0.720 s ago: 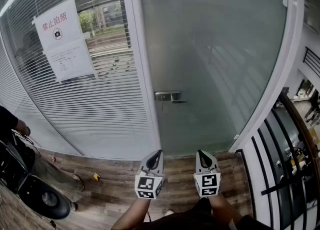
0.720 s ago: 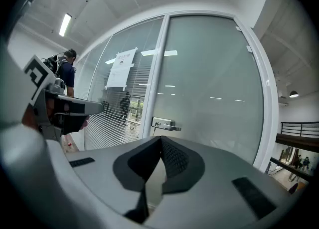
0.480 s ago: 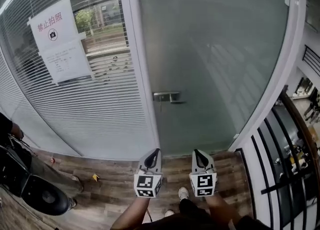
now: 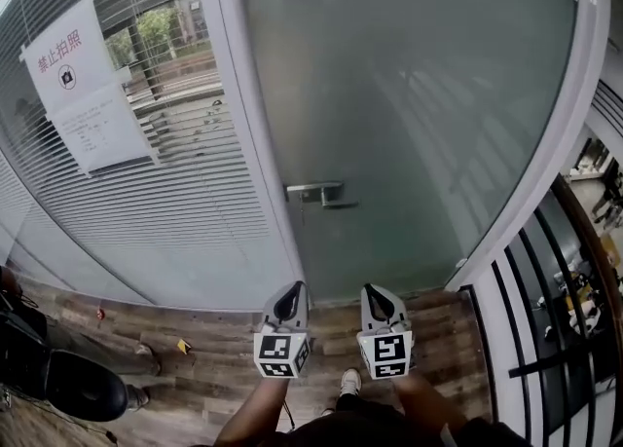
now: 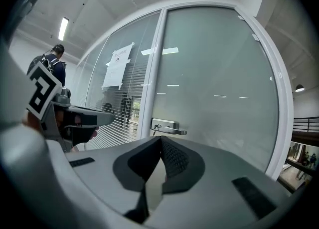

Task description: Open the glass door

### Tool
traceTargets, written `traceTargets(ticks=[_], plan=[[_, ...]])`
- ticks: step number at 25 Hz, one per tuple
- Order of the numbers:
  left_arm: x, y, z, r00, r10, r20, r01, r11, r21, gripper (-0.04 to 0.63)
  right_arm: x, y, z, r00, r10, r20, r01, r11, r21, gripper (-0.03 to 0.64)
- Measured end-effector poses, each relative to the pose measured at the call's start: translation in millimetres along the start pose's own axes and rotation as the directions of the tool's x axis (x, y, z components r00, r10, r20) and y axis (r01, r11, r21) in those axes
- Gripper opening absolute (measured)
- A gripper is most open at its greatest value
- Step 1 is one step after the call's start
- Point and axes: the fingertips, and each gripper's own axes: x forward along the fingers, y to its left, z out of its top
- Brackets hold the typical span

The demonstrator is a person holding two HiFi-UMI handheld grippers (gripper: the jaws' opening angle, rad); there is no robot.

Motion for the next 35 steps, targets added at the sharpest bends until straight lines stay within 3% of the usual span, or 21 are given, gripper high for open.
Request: traceTargets(ticks=[15, 28, 32, 35], plan=[[89, 20, -5, 0.997, 0.035, -0.062, -0.034, 0.999, 0.017, 0.002, 101, -44, -4, 0.997, 0.069, -0.037, -0.069, 0.998, 0.013, 0.015], [137, 68, -3, 0.993, 0.096, -0.068, -0.095, 0.995, 0.026, 0.002, 191, -43, 12, 0.978, 0.183, -0.103, -0.195, 0.972, -0.13, 0.02], [155, 79, -6, 0.994, 0.081, -0.074, -0.08, 0.997, 0.021, 0.002, 212, -36, 8, 0.962, 0.23, -0.151, -0.257, 0.946, -0.197, 0.086], [168, 87, -6, 0.994, 0.076, -0.072, -0.076, 0.997, 0.014, 0.002, 230, -33, 2, 0.943, 0.258, -0.209, -0.316, 0.891, -0.326, 0.102]])
